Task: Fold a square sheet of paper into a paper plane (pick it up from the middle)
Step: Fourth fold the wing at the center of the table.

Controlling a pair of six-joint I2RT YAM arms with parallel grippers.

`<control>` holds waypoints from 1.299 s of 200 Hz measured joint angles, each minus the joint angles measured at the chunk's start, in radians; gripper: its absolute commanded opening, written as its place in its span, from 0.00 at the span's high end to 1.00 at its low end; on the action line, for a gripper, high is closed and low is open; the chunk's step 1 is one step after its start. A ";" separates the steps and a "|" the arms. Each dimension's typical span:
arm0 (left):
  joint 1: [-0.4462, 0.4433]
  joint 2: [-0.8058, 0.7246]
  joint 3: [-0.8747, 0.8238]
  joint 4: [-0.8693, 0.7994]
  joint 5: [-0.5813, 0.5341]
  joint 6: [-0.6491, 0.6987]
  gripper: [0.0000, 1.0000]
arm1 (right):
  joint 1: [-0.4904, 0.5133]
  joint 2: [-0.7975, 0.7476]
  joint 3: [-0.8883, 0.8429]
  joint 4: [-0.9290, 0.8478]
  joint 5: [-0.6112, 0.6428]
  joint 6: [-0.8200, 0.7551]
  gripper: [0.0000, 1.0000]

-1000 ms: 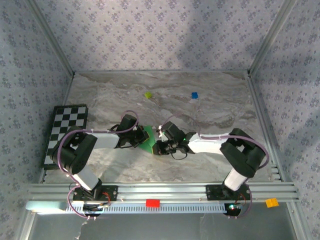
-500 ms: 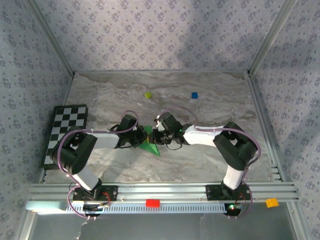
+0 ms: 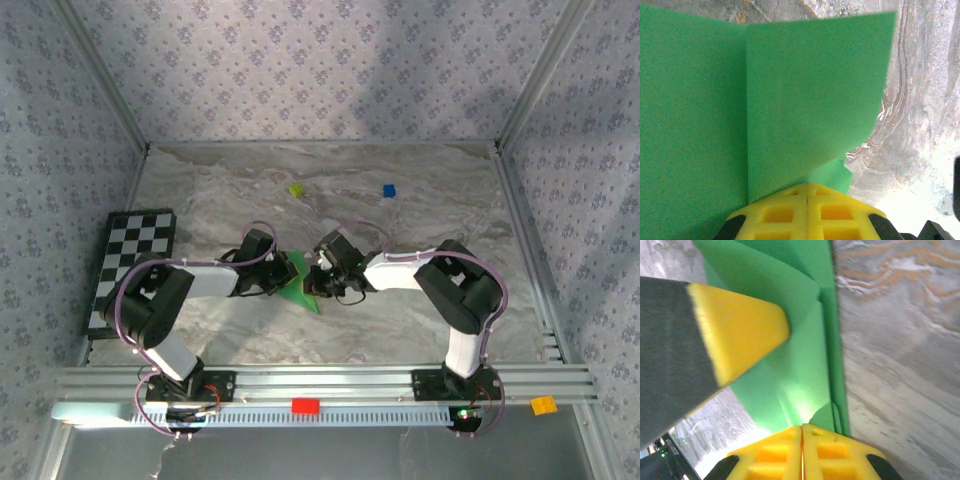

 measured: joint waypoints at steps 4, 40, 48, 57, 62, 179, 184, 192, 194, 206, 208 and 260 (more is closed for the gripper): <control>0.000 -0.001 0.000 0.000 0.000 0.000 1.00 | -0.001 0.000 -0.002 0.000 0.000 0.000 0.91; 0.000 -0.005 0.000 -0.009 -0.001 0.011 1.00 | -0.004 0.000 -0.005 0.000 0.000 0.003 0.93; 0.000 -0.005 0.000 -0.009 0.000 0.011 1.00 | -0.005 0.000 -0.005 0.000 0.000 0.004 0.93; 0.000 -0.005 0.000 -0.010 -0.001 0.012 1.00 | -0.005 0.000 -0.005 0.000 0.000 0.004 0.93; 0.000 -0.006 0.000 -0.010 -0.001 0.013 1.00 | -0.005 0.000 -0.005 0.000 -0.001 0.003 0.93; 0.000 -0.013 -0.002 -0.022 -0.008 0.015 1.00 | -0.005 0.000 0.045 0.026 -0.029 0.023 0.91; 0.000 -0.013 -0.002 -0.022 -0.008 0.015 1.00 | -0.005 0.003 0.048 0.026 -0.028 0.027 0.91; 0.000 -0.013 -0.002 -0.022 -0.008 0.015 1.00 | -0.005 0.010 0.049 0.027 -0.025 0.030 0.91; 0.000 -0.013 -0.002 -0.022 -0.008 0.015 1.00 | -0.005 0.011 0.049 0.027 -0.024 0.030 0.91; 0.000 -0.013 -0.002 -0.022 -0.008 0.015 1.00 | -0.006 0.025 0.049 0.019 -0.011 0.038 0.92; 0.000 -0.014 -0.002 -0.022 -0.008 0.015 1.00 | -0.006 0.028 0.049 0.016 -0.010 0.038 0.92; 0.000 -0.027 -0.003 -0.035 -0.012 0.030 0.97 | -0.011 0.043 0.039 0.013 0.004 0.049 0.95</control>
